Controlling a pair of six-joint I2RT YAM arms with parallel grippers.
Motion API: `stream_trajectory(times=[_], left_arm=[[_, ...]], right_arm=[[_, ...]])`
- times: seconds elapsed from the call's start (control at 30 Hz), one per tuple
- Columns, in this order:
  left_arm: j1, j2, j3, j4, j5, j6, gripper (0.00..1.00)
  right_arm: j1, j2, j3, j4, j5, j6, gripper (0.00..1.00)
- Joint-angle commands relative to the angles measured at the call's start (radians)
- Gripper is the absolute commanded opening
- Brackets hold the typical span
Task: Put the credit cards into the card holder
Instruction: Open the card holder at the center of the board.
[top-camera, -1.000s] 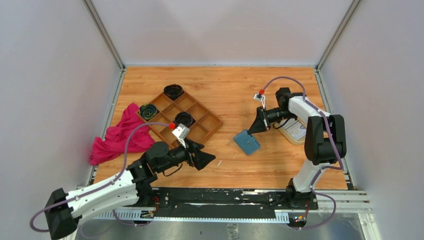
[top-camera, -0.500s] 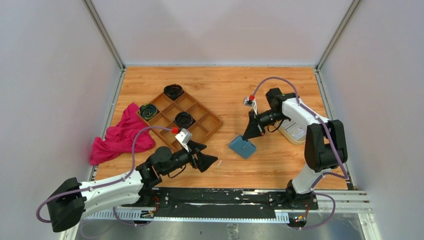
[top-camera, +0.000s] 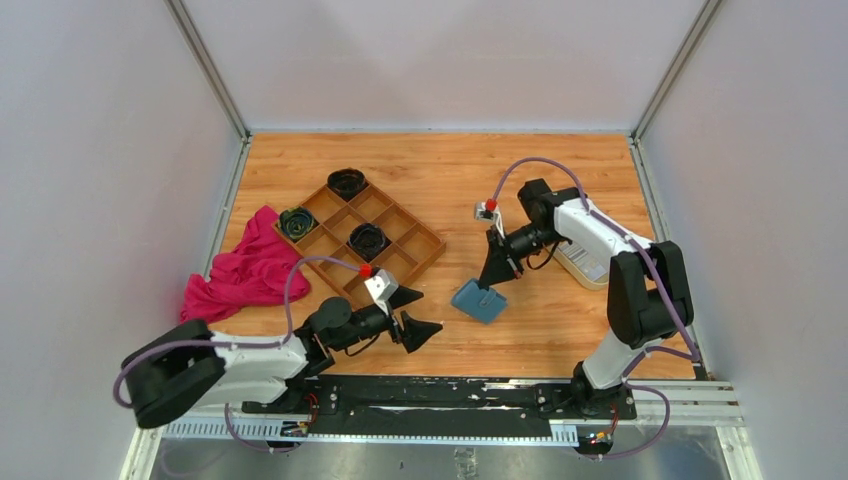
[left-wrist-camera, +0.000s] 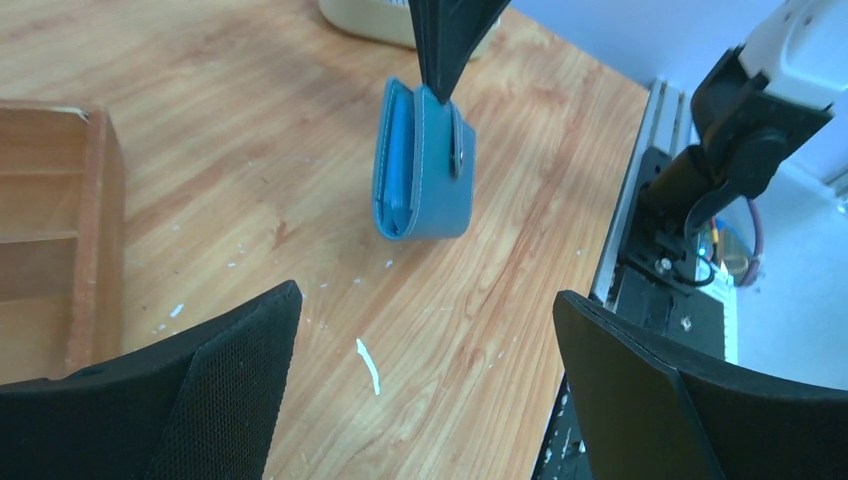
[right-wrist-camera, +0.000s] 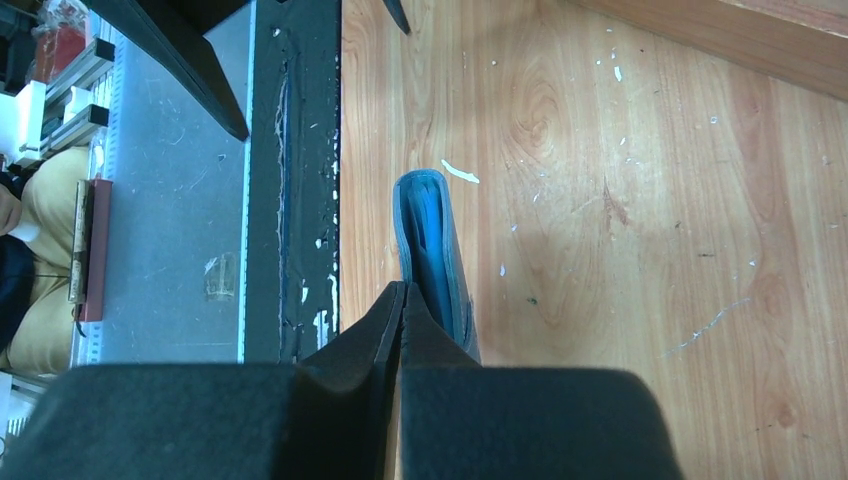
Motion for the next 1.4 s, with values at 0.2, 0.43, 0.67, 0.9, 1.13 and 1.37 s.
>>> stream_trajectory(times=[0.2,0.43,0.67,0.9,1.13,1.37], left_arm=[[-0.009,0.48,0.115,0.454,0.069,-0.048,1.0],[-0.009,0.575,0.191,0.437,0.104,-0.067,0.9],[-0.009,0.661,0.252,0.409,0.154,-0.097,0.66],[-0.007,0.659,0.262,0.372,0.128,-0.105,0.01],[0.01,0.606,0.236,0.312,0.092,-0.237,0.0],[0.016,0.53,0.237,0.161,0.12,-0.473,0.0]], right_arm=[[0.046,-0.023,-0.007,-0.044,0.0,-0.045,0.0],[0.062,-0.023,-0.003,-0.051,0.0,-0.055,0.0],[0.068,-0.027,-0.002,-0.056,0.0,-0.061,0.0],[0.076,-0.035,-0.001,-0.056,0.006,-0.061,0.0],[0.072,-0.092,0.008,-0.049,0.067,-0.062,0.12],[0.071,-0.355,-0.083,0.034,0.155,-0.099,0.54]])
